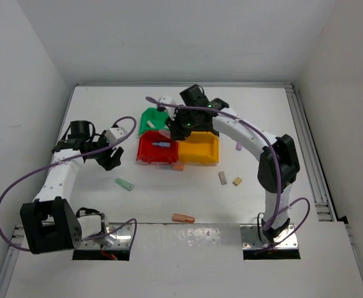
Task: Sort the stationery into containers
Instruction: Place the stationery in the storage box.
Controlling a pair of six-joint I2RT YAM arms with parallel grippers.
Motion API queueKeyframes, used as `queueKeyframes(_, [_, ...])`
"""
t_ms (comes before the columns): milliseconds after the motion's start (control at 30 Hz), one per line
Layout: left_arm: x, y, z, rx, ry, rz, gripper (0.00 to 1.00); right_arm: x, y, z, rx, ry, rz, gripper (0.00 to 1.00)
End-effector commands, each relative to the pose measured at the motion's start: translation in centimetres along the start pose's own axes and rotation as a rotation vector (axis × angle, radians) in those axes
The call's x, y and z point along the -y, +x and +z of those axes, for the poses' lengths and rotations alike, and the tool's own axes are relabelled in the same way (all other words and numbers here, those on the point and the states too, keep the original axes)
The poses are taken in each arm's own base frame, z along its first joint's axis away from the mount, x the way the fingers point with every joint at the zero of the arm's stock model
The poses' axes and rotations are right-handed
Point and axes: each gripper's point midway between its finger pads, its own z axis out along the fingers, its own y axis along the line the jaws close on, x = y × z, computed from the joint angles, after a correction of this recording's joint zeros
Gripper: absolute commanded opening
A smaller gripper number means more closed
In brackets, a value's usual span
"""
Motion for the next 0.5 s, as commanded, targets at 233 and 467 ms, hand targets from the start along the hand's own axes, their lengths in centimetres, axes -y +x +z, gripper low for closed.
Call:
queueKeyframes(233, [3.6, 0.9, -1.6, 0.077, 0.059, 0.159, 0.66, -1.2, -1.3, 5.6, -0.003, -0.044, -0.155, 0.08])
queueKeyframes(467, [5.6, 3.1, -1.4, 0.026, 0.151, 0.271, 0.66, -0.3, -0.8, 7.1, -0.024, -0.024, -0.153, 0.5])
